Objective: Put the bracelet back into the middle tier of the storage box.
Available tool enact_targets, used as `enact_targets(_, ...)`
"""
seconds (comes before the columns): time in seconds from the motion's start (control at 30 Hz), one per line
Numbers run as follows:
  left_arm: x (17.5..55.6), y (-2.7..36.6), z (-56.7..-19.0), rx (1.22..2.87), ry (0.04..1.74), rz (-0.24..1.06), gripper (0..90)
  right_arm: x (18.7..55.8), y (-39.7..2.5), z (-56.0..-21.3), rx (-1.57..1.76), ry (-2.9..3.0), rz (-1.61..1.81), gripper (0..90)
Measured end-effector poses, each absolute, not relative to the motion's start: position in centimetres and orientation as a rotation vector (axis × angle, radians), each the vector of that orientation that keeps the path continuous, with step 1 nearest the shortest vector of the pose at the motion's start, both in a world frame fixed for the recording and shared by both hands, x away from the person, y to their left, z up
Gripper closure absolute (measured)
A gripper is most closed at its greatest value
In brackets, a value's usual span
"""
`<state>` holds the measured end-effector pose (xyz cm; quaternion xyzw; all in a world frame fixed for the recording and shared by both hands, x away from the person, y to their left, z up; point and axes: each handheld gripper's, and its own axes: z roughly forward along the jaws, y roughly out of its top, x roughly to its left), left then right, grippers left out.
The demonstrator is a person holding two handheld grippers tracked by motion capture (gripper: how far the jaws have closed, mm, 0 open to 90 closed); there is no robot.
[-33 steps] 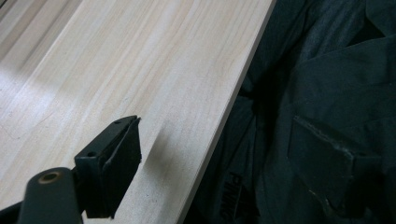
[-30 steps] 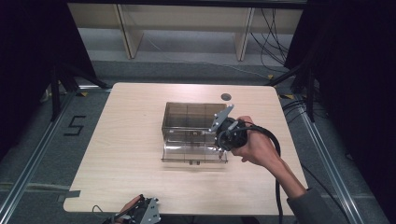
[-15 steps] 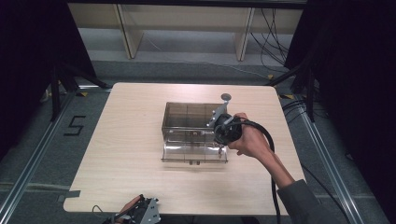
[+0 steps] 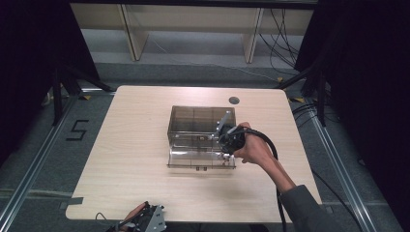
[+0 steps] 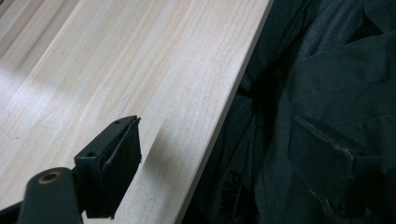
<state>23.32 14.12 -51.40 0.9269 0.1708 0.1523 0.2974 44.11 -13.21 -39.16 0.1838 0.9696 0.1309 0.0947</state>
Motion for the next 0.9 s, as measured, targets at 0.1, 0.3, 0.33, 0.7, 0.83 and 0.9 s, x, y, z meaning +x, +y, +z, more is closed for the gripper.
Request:
enact_targets(0.1, 23.3, 14.1, -51.3, 2.463, 0.447, 0.405, 17.2, 44.3, -13.0, -39.8, 0.546, 2.899, 0.369, 84.3)
enact_targets(0.3, 23.3, 14.1, -51.4, 2.465, 0.446, 0.405, 17.2, 44.4, -12.8, -41.0, 0.571, 2.897, 0.333, 84.3)
enact_targets(0.33, 23.2, 14.1, -51.4, 2.458, 0.451, 0.396, 17.2, 44.4, -12.8, -41.2, 0.560, 2.901, 0.331, 84.3)
enact_targets(0.7, 23.2, 14.1, -51.4, 2.457, 0.452, 0.396, 17.2, 44.8, -12.2, -43.2, 0.602, 2.918, 0.276, 83.6)
enact_targets(0.83, 23.2, 14.1, -51.4, 2.457, 0.451, 0.395, 17.2, 44.9, -12.3, -43.4, 0.580, 2.908, 0.270, 80.7)
enact_targets(0.9, 23.3, 14.1, -51.4, 2.457, 0.452, 0.396, 17.2, 44.9, -12.4, -43.2, 0.579, 2.914, 0.302, 78.9)
